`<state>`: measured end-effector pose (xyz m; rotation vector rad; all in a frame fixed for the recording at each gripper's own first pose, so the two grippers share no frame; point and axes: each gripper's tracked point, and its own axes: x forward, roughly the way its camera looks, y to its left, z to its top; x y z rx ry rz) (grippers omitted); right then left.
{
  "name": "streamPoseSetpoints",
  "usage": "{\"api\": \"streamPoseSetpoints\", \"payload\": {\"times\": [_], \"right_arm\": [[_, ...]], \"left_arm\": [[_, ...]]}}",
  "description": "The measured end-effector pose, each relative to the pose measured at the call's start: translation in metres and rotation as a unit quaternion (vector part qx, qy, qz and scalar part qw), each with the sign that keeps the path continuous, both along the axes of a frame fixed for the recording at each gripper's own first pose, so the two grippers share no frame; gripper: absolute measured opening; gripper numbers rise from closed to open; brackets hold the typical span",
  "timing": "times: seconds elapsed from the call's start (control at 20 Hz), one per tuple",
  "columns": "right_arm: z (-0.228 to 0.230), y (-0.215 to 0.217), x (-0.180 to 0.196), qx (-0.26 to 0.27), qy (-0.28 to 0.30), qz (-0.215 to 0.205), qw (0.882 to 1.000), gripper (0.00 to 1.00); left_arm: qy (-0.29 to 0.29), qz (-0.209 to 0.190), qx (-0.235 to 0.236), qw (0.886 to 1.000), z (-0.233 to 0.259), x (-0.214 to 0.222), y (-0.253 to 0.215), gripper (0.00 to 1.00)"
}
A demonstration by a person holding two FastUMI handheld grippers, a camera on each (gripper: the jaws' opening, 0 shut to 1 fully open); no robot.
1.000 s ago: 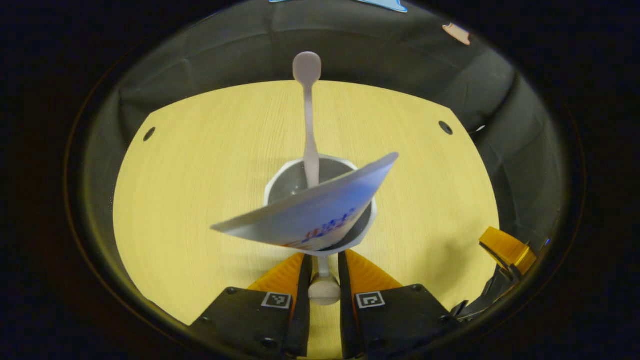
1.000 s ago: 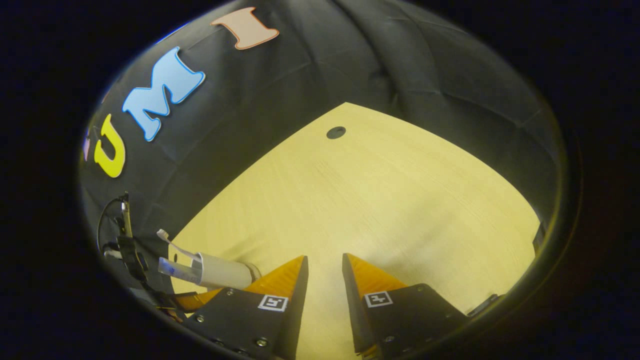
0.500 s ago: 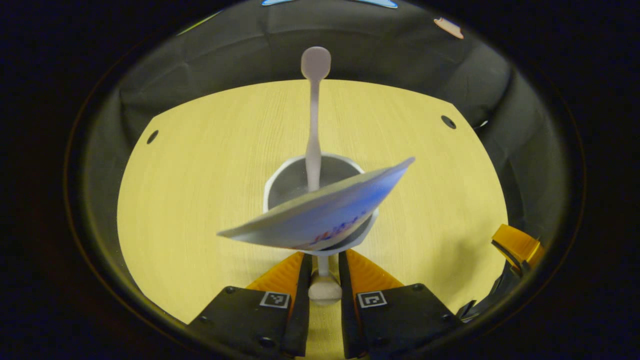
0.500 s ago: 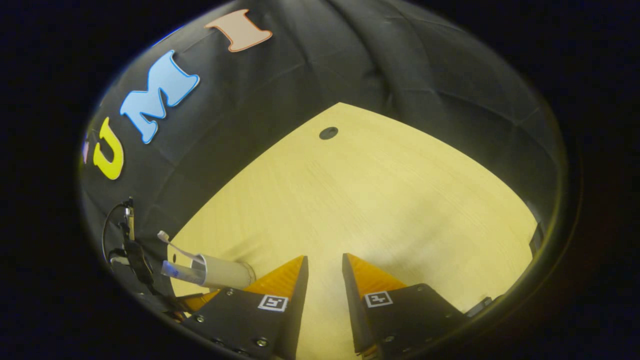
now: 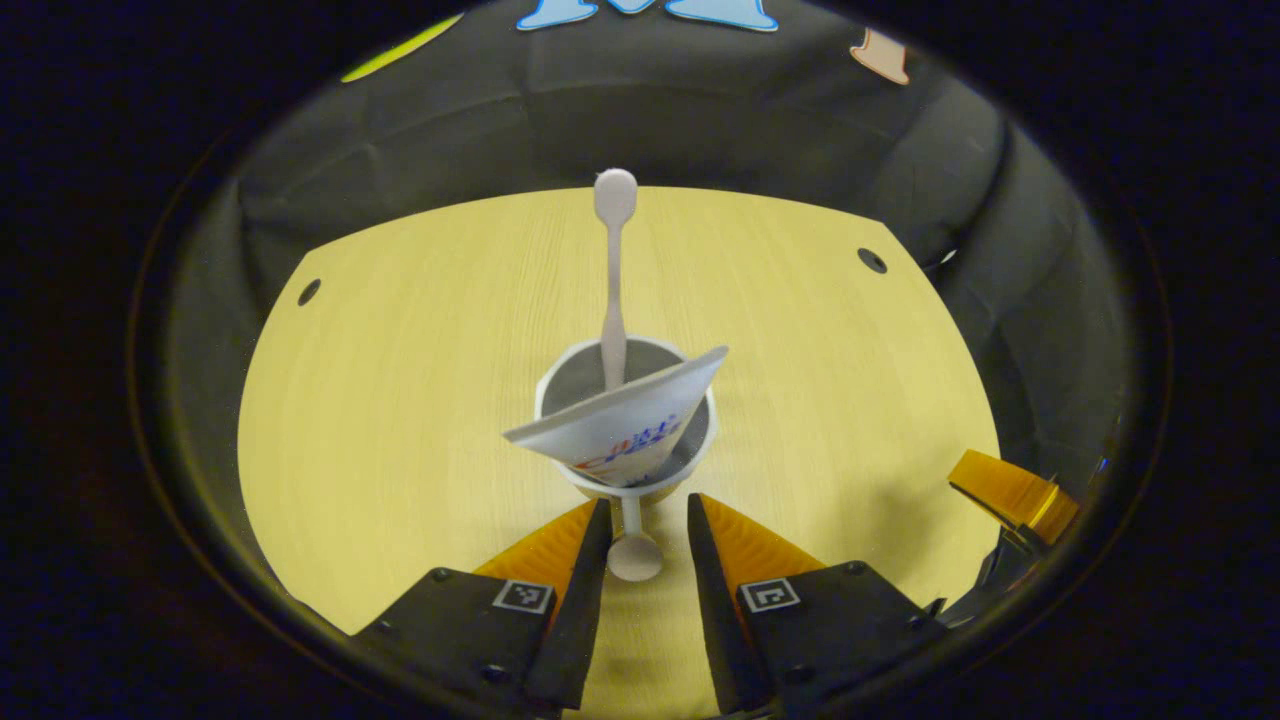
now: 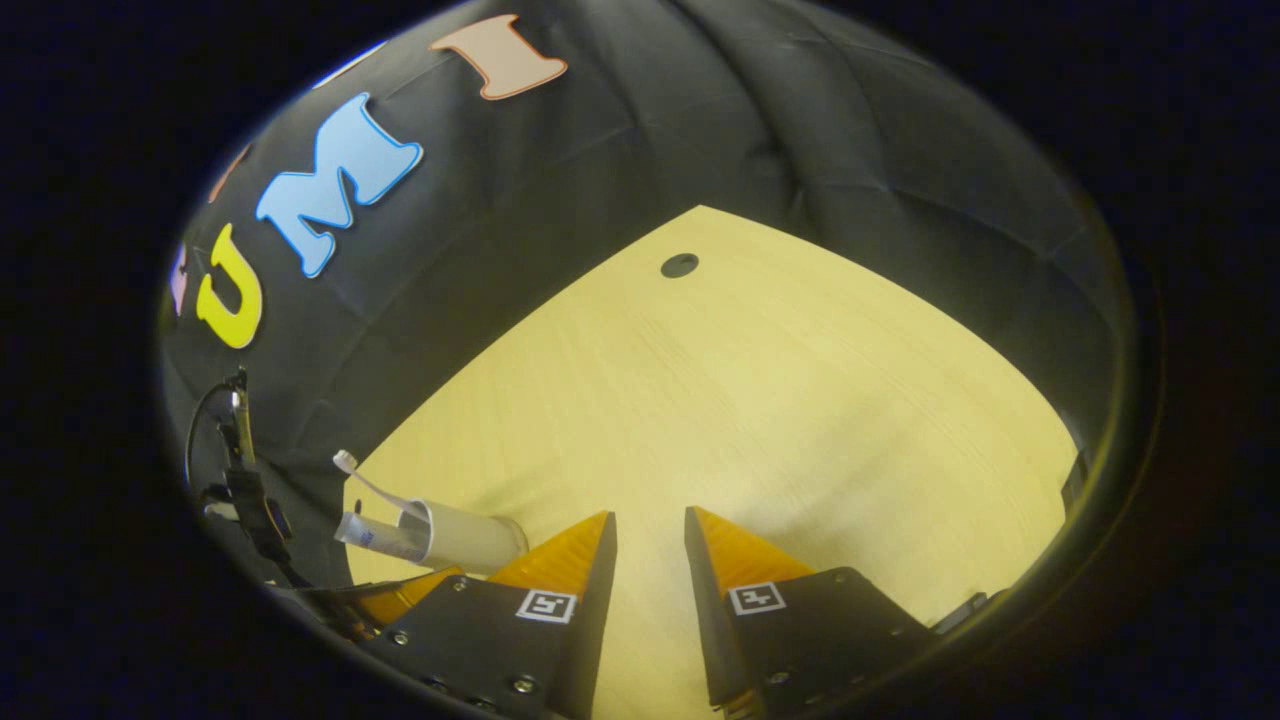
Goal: Put the toothbrush and toothpaste on the desktop into the cup, then pick up the cup and place it on the coaster on the desktop.
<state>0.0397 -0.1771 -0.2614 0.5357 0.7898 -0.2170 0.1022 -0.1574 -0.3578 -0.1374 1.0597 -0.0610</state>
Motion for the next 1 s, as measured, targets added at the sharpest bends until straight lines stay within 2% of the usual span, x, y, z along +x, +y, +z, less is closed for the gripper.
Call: {"api": "streamPoseSetpoints", "payload": {"times": [0.05, 0.1, 0.15, 0.2, 0.25, 0.35, 0.4, 0.45, 0.5, 0.55, 0.6, 0.65, 0.7, 0.75, 0.8, 0.85, 0.9, 0.95, 1.0], "right_arm": [[0.002, 0.004, 0.0, 0.0, -0.002, 0.004, 1.0, 0.41], [0.003, 0.007, 0.0, -0.001, -0.003, 0.007, 1.0, 0.41], [0.005, 0.011, 0.0, -0.001, -0.005, 0.011, 1.0, 0.49], [0.006, 0.014, -0.001, -0.002, -0.007, 0.014, 1.0, 0.49], [0.008, 0.018, -0.002, -0.004, -0.009, 0.017, 1.0, 0.41], [0.012, 0.025, -0.005, -0.008, -0.013, 0.025, 1.0, 0.41], [0.014, 0.03, -0.007, -0.01, -0.015, 0.03, 0.999, 0.49], [0.017, 0.035, -0.008, -0.011, -0.017, 0.035, 0.999, 0.49], [0.018, 0.04, -0.008, -0.012, -0.02, 0.041, 0.999, 0.41], [0.022, 0.049, -0.012, -0.013, -0.023, 0.048, 0.998, 0.41], [0.025, 0.058, -0.012, -0.013, -0.028, 0.056, 0.998, 0.49], [0.03, 0.066, -0.014, -0.016, -0.033, 0.065, 0.997, 0.41], [0.037, 0.075, -0.015, -0.019, -0.042, 0.075, 0.996, 0.41], [0.045, 0.082, -0.015, -0.026, -0.053, 0.085, 0.995, 0.41], [0.055, 0.089, -0.016, -0.034, -0.066, 0.095, 0.993, 0.41], [0.065, 0.097, -0.016, -0.042, -0.08, 0.104, 0.99, 0.49], [0.074, 0.104, -0.017, -0.051, -0.095, 0.112, 0.988, 0.41], [0.085, 0.11, -0.017, -0.06, -0.108, 0.12, 0.985, 0.41], [0.096, 0.116, -0.017, -0.071, -0.122, 0.127, 0.982, 0.41]], "left_arm": [[-0.002, -0.001, -0.002, 1.0, 0.003, -0.001, 0.0, 0.49], [-0.003, -0.002, -0.004, 1.0, 0.005, -0.002, -0.001, 0.54], [-0.003, -0.002, -0.006, 1.0, 0.007, -0.004, -0.001, 0.54], [-0.004, -0.001, -0.009, 1.0, 0.008, -0.007, 0.001, 0.54], [-0.006, 0.0, -0.012, 1.0, 0.009, -0.009, 0.001, 0.54], [-0.014, 0.002, -0.014, 1.0, 0.018, -0.013, 0.004, 0.54], [-0.019, 0.002, -0.015, 1.0, 0.022, -0.017, 0.005, 0.54], [-0.024, 0.003, -0.016, 1.0, 0.028, -0.02, 0.007, 0.58], [-0.028, 0.004, -0.017, 0.999, 0.031, -0.023, 0.012, 0.58], [-0.034, 0.006, -0.019, 0.999, 0.036, -0.028, 0.017, 0.54], [-0.039, 0.008, -0.019, 0.999, 0.041, -0.031, 0.022, 0.58], [-0.046, 0.012, -0.02, 0.999, 0.048, -0.034, 0.027, 0.54], [-0.056, 0.017, -0.022, 0.998, 0.054, -0.037, 0.032, 0.54], [-0.073, 0.024, -0.025, 0.997, 0.064, -0.04, 0.038, 0.58], [-0.094, 0.032, -0.032, 0.995, 0.074, -0.042, 0.043, 0.54], [-0.113, 0.038, -0.038, 0.992, 0.085, -0.045, 0.051, 0.58], [-0.132, 0.043, -0.04, 0.989, 0.097, -0.048, 0.058, 0.58], [-0.152, 0.047, -0.042, 0.986, 0.108, -0.05, 0.066, 0.54], [-0.172, 0.05, -0.042, 0.983, 0.118, -0.052, 0.072, 0.53]]}}
